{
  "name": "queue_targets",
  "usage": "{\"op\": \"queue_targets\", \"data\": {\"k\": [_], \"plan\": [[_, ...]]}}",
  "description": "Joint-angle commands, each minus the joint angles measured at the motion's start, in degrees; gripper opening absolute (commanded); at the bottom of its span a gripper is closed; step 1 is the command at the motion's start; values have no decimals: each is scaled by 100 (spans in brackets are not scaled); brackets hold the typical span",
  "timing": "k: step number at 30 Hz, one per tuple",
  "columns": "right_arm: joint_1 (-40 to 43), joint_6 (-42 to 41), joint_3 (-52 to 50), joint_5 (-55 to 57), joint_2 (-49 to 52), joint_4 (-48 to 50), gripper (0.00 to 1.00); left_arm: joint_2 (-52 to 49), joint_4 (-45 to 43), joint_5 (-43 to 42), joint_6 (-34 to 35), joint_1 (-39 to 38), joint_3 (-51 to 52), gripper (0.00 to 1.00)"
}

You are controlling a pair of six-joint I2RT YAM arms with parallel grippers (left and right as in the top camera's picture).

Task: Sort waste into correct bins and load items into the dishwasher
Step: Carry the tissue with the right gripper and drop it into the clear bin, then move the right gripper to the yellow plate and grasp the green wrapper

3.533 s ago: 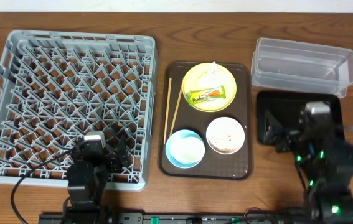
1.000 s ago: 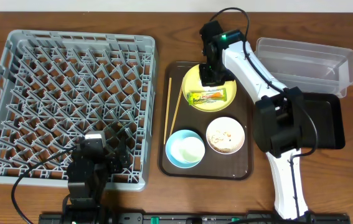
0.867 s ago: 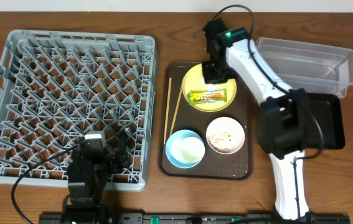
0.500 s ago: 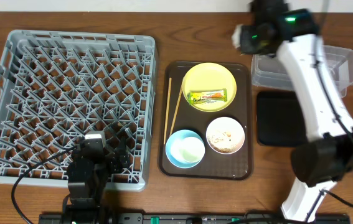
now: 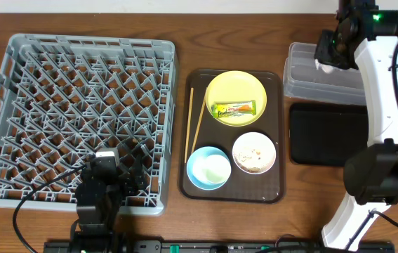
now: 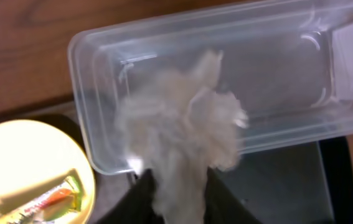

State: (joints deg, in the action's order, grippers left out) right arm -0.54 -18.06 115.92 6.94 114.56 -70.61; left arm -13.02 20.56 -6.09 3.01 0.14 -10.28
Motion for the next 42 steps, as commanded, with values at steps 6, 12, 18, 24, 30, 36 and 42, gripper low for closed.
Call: {"op": "queue_targets", "data": {"k": [6, 12, 18, 24, 30, 36, 42], "plan": [[63, 190, -125, -151, 20, 59, 44, 4, -2, -79, 46, -24, -125, 99], [-61, 542, -111, -1056, -114, 129, 64, 4, -2, -79, 48, -24, -127, 99], [-726, 1950, -142, -2463, -129, 87, 66, 4, 0, -79, 48, -24, -125, 99], [-1617, 2693, -501, -1967, -87, 221, 79, 4, 4, -79, 48, -24, -125, 99], [-2288, 3987, -1508, -1427, -87, 713, 86, 4, 129, -76, 46, -24, -125, 99], [-2411, 4332, -2284, -761, -87, 1491, 93, 4, 192, -76, 46, -24, -125, 99], [-2409, 5051, -2811, -767, -85, 2057, 95, 4, 192, -76, 46, -24, -125, 99]]}}
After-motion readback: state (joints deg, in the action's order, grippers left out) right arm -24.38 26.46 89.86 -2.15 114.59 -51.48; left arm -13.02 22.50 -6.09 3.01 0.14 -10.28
